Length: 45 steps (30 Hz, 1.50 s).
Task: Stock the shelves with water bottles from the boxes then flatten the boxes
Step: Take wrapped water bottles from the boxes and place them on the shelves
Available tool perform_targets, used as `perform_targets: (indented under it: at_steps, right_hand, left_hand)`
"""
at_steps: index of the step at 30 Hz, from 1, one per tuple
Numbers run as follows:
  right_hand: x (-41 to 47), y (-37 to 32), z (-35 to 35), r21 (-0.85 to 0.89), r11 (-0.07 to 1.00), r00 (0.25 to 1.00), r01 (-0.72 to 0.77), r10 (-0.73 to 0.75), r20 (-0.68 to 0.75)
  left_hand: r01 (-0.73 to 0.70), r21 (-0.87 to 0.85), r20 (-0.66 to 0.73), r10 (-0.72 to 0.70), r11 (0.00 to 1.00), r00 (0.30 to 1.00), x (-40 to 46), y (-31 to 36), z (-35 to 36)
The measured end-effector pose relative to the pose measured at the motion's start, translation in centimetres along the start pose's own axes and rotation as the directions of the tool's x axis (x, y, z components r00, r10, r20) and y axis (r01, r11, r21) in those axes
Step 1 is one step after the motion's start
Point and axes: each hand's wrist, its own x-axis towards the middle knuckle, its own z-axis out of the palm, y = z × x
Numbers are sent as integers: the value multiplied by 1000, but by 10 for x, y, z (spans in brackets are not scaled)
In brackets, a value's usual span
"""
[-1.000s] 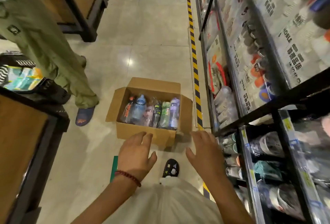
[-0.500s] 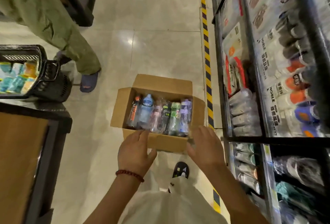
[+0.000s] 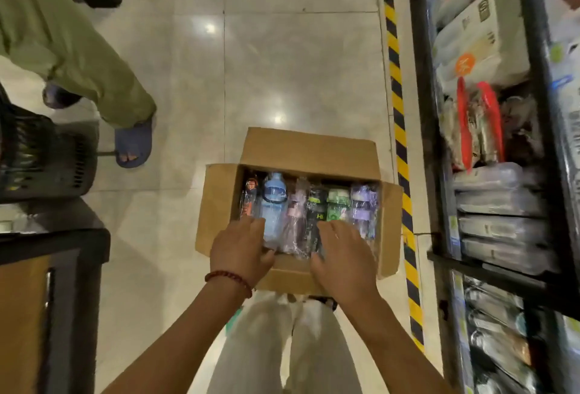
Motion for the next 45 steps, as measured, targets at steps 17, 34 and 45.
perform_targets:
  at_steps: [17, 34, 45]
  right_hand:
    - [236, 60, 314, 396, 867, 931, -301, 178, 317]
    - [242, 78, 377, 821, 91, 822, -563, 166, 545]
    - [222, 79, 364, 808, 191, 830, -557, 171, 531]
  left_hand:
    - [496, -273, 233, -443, 824, 866, 197, -106, 289]
    - [590, -619, 187, -633, 517, 751, 227, -110, 344]
    - [647, -697, 479, -469, 311, 742, 214, -113, 332]
